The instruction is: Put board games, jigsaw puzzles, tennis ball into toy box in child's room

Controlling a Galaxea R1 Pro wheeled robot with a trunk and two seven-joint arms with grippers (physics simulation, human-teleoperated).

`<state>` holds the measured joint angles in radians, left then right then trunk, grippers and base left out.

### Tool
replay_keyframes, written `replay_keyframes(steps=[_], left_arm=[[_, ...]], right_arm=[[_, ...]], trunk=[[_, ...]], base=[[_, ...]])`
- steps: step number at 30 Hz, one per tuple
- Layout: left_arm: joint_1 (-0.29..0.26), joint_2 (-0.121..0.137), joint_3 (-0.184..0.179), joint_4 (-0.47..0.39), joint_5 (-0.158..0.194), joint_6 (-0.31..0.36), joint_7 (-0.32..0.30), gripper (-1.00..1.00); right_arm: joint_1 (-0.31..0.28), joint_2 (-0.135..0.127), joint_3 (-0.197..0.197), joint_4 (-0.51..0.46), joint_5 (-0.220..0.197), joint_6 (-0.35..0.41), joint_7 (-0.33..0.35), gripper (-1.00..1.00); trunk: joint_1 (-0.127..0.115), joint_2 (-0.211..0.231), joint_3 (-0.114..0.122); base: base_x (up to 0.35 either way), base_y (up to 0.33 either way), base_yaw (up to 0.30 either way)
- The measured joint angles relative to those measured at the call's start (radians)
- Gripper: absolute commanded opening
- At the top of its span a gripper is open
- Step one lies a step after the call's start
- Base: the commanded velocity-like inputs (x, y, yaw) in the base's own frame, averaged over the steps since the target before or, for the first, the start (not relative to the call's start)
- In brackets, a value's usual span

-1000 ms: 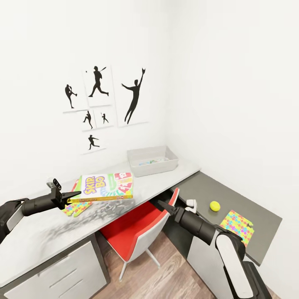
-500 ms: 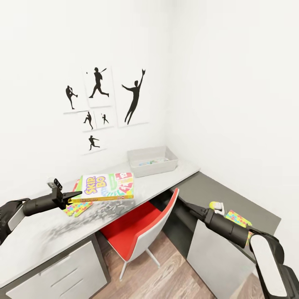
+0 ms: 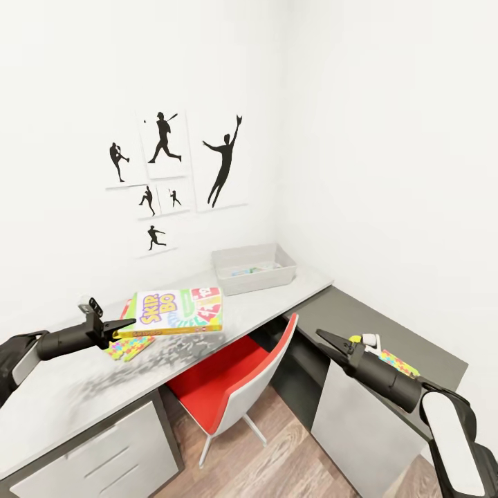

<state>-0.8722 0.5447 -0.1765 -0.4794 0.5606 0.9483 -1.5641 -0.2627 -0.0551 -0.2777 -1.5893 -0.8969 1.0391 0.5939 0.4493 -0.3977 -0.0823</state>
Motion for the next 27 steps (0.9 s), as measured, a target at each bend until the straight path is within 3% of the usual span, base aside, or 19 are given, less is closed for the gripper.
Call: replay_keyframes(steps=[12,27], left_arm=[[0.013,0.004,0.003,0.004,0.006,-0.004,0.000,-1.00],[0.016,0.003,0.002,-0.001,0.004,-0.008,0.000,-1.00]], right_arm=[[0.000,0.001,-0.001,0.000,0.000,-0.001,0.000,1.00],[0.001,0.003,0.001,0.000,0.000,-0.002,-0.007,1.00]], trunk=[[0.000,0.000,0.000],[0.000,0.000,0.006]], base=[[0.114,-0.012,0.000],[0.186,-0.172,0.000]])
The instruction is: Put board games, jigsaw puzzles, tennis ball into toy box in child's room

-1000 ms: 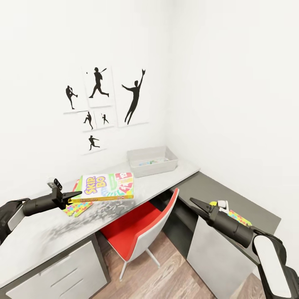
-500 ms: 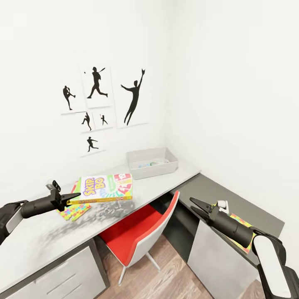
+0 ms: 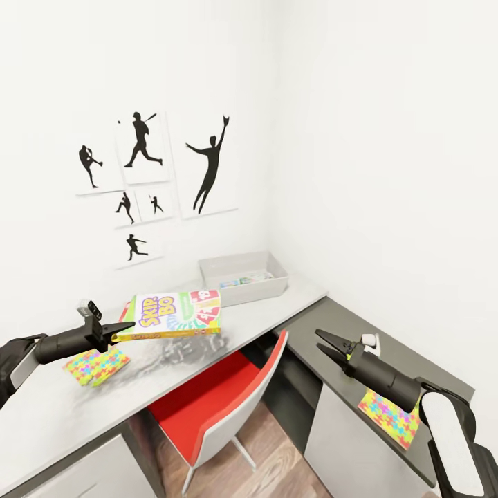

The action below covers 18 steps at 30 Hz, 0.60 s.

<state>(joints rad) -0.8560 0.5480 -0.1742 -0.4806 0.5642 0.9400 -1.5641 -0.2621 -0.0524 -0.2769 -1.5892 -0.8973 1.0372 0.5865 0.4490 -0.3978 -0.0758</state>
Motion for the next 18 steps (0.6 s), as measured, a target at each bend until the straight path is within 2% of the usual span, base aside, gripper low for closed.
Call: replay_keyframes(steps=[6,18], left_arm=[[0.000,0.000,0.000,0.000,0.000,-0.001,0.000,-1.00],[0.001,0.000,0.001,0.001,0.008,-0.027,0.000,-1.00]], right_arm=[[0.000,0.000,0.000,0.000,0.000,0.000,-0.001,1.00],[-0.001,0.000,-0.001,0.000,0.000,0.000,0.004,1.00]], trunk=[[0.000,0.000,0.003],[0.000,0.000,0.004]], base=[[0.164,-0.068,0.000],[0.015,-0.006,0.000]])
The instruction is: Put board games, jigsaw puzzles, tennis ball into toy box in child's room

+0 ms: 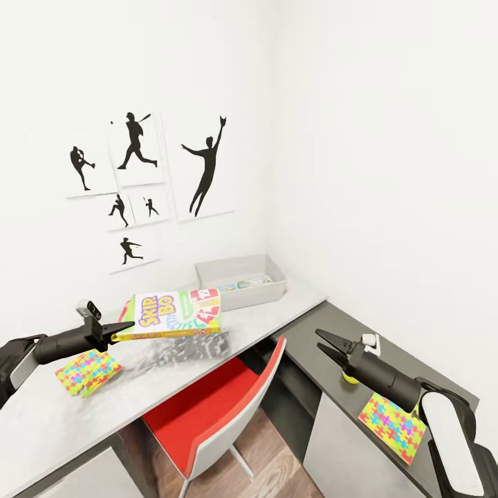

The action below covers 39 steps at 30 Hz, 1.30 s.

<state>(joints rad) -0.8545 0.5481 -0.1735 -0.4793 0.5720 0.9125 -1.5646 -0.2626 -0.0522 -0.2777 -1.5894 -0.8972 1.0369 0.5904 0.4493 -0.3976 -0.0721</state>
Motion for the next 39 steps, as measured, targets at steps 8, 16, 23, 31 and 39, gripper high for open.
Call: replay_keyframes(steps=[8,16,23,31,39], left_arm=[[0.000,0.000,0.000,0.002,-0.003,-0.002,0.000,-1.00],[0.000,-0.001,0.000,0.003,-0.003,-0.004,0.000,-1.00],[0.000,-0.002,0.000,0.003,-0.001,-0.004,0.000,-1.00],[0.000,-0.004,0.001,0.003,0.000,-0.017,0.000,-1.00],[0.000,-0.004,0.002,0.003,0.001,-0.026,0.000,-1.00]], right_arm=[[0.000,0.000,0.000,0.000,0.000,0.000,0.003,1.00],[0.000,0.000,0.000,0.000,0.000,0.000,0.004,1.00],[0.000,0.000,0.000,0.000,0.000,0.000,0.005,1.00],[0.000,0.000,0.000,0.000,0.000,0.000,0.006,1.00],[0.000,0.000,0.000,0.000,0.000,0.000,0.006,1.00]], trunk=[[0.000,0.000,0.000],[0.000,0.000,0.000],[0.000,0.000,0.000],[-0.001,0.000,0.000],[0.000,0.000,0.000]], base=[[0.059,-0.037,0.000],[0.222,-0.103,0.000],[0.088,-0.016,0.000],[0.250,-0.001,0.000],[0.161,0.000,0.129]])
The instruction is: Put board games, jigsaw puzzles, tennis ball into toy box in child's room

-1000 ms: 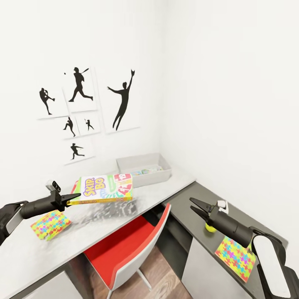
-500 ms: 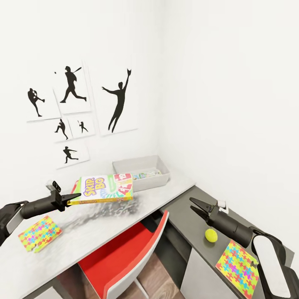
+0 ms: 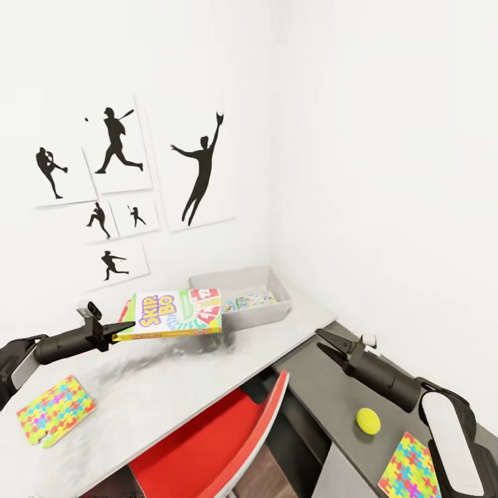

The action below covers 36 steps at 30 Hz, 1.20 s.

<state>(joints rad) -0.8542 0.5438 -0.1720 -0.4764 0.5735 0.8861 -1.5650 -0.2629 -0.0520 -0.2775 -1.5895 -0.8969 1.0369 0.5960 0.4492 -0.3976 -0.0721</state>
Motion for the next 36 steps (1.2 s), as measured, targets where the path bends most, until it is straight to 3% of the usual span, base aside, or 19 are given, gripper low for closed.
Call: replay_keyframes(steps=[10,36], left_arm=[[0.005,0.000,0.000,0.000,0.001,-0.001,0.000,-1.00],[0.006,0.000,0.000,0.000,0.002,-0.001,0.000,-1.00]], right_arm=[[0.000,0.000,-0.001,0.000,0.000,0.000,0.001,1.00],[0.000,0.000,0.000,0.000,0.000,0.000,0.004,1.00]], trunk=[[0.000,0.000,0.000],[0.000,0.000,0.000]], base=[[0.008,0.000,0.229],[0.032,-0.016,0.007]])
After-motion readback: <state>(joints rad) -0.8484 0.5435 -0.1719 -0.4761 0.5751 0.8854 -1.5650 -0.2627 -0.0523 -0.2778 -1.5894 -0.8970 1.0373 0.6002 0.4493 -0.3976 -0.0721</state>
